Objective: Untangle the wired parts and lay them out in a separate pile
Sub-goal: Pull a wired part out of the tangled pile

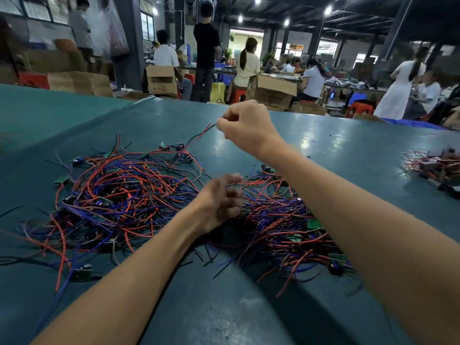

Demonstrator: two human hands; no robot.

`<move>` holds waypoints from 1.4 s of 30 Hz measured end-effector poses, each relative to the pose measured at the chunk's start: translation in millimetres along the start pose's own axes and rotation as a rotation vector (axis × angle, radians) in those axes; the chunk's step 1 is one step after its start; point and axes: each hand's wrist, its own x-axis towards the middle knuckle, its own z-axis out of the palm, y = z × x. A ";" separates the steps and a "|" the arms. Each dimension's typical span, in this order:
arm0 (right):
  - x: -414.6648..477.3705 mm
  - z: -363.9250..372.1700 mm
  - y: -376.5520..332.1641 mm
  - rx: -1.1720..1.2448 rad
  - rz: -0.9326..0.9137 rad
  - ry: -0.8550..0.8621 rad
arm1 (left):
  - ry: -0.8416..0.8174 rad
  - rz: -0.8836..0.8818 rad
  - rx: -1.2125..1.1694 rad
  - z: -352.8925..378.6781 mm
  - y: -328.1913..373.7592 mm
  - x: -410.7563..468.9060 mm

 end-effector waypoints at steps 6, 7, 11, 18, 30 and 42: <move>-59.4 -42.3 14.4 0.027 -0.070 0.054 | 0.070 0.139 -0.606 -20.8 16.7 -3.5; -71.9 -46.9 20.4 0.023 -0.071 0.039 | 0.068 0.155 -0.630 -22.5 16.6 -3.7; -110.8 -60.9 48.8 0.060 -0.018 -0.117 | 0.064 0.198 -0.576 -22.5 17.6 -2.5; -112.1 -54.2 51.1 0.416 0.158 0.121 | -0.068 0.262 -0.287 -11.4 11.7 -7.3; -116.5 10.3 40.3 0.673 0.287 -0.042 | -0.045 0.357 0.006 -5.5 2.3 -9.8; -131.6 8.8 38.8 0.792 0.365 -0.213 | 0.144 0.368 -0.039 -9.6 3.8 -6.0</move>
